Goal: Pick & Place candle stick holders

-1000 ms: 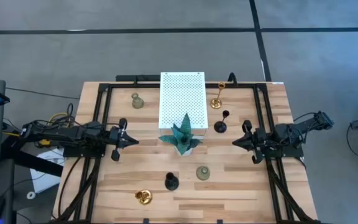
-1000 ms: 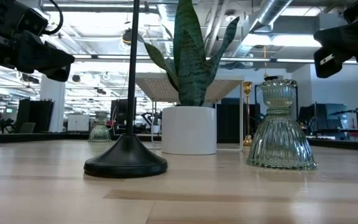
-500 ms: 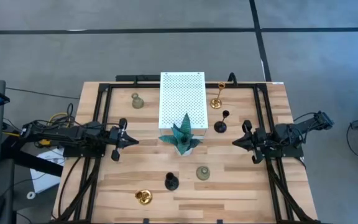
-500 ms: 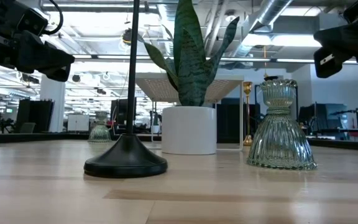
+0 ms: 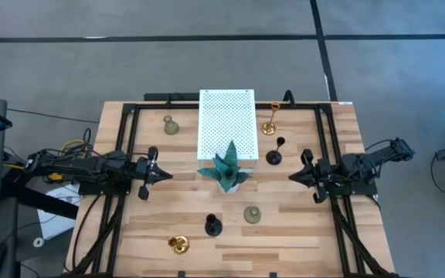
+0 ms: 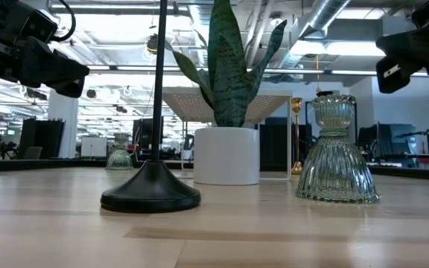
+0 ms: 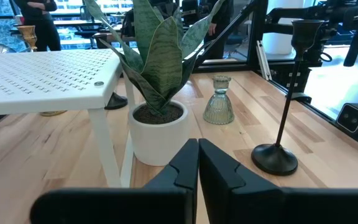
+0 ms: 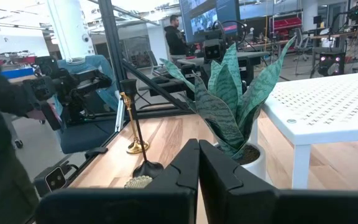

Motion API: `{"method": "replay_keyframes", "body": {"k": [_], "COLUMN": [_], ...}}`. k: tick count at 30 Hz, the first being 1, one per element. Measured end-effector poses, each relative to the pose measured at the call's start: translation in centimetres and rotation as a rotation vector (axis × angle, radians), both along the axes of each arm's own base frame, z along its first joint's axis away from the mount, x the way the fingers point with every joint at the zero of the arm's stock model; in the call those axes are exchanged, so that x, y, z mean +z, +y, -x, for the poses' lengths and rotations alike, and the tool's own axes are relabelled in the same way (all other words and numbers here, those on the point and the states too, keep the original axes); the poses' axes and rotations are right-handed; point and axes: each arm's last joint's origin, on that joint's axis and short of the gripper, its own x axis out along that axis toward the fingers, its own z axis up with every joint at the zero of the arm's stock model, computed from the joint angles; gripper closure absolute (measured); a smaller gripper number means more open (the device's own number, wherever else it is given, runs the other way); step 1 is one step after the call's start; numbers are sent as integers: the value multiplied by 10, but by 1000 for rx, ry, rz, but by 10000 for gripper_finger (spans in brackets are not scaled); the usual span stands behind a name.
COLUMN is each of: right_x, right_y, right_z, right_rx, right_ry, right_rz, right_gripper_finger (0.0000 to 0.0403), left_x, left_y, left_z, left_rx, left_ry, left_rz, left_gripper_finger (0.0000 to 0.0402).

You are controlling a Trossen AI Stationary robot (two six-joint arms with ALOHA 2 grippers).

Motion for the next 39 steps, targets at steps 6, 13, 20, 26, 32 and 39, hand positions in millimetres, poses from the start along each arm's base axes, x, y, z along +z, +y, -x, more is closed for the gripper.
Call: {"method": "replay_keyframes", "body": {"k": [6,13,20,26,32,39], "right_x": [0,0,2,9,14,14], "right_y": [0,0,0,0,-1,-1], "right_z": [0,0,0,1,2,2], "right_rx": [0,0,3,28,41,42], "right_ry": [0,0,-12,-58,-93,-93], "right_rz": [0,0,-67,-337,-415,-417], "right_gripper_finger": [403,403,403,403,403,403], "left_x": [0,0,3,4,9,10], "left_y": [0,0,0,0,0,0], "left_z": [0,0,0,0,1,1], "left_rx": [0,0,-12,-35,-61,-66], "left_ry": [0,0,-6,28,-2,-12], "left_rz": [0,0,189,532,671,678], "left_gripper_finger": [389,389,389,389,389,389]}}
